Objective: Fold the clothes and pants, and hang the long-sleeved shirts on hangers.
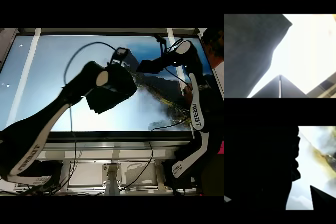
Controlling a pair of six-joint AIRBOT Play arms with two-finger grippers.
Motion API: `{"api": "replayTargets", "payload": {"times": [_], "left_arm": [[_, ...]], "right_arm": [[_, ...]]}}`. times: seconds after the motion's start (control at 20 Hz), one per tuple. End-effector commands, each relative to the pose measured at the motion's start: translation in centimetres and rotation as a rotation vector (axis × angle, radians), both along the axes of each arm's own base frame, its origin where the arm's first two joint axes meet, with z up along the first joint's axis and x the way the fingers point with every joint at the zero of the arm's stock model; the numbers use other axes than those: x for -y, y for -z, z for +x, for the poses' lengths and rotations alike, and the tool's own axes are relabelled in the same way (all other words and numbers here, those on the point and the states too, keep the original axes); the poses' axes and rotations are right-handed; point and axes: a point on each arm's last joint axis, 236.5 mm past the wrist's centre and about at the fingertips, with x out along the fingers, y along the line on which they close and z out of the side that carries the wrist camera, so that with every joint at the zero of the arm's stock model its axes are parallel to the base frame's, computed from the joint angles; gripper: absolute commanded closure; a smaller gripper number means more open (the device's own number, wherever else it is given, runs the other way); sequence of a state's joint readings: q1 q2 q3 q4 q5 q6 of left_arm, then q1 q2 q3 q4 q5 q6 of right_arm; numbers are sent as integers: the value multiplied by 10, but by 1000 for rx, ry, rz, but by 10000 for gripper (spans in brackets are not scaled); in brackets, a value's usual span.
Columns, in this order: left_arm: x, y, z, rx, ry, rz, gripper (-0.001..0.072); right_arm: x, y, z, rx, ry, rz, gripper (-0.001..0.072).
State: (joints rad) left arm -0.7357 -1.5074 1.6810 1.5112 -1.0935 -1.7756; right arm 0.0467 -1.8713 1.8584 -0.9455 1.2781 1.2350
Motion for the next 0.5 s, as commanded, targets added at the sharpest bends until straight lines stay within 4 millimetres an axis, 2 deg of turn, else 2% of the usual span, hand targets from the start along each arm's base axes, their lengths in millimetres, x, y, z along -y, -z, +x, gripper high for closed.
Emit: {"api": "replayTargets", "payload": {"times": [0.0,0.1,0.2,0.35,0.45], "left_arm": [[-54,-77,9,192,-67,12,688],[-74,-106,8,249,-100,-12,688],[-84,-121,6,273,-115,-31,688],[-84,-122,5,275,-115,-33,688],[-83,-118,6,268,-114,-27,688]], "right_arm": [[-33,36,3,-21,-31,-8,13],[-35,59,14,14,-8,-111,13],[-34,77,20,24,18,-198,20],[-44,92,16,-43,22,-179,26],[-52,99,5,-125,8,-126,26]]}}
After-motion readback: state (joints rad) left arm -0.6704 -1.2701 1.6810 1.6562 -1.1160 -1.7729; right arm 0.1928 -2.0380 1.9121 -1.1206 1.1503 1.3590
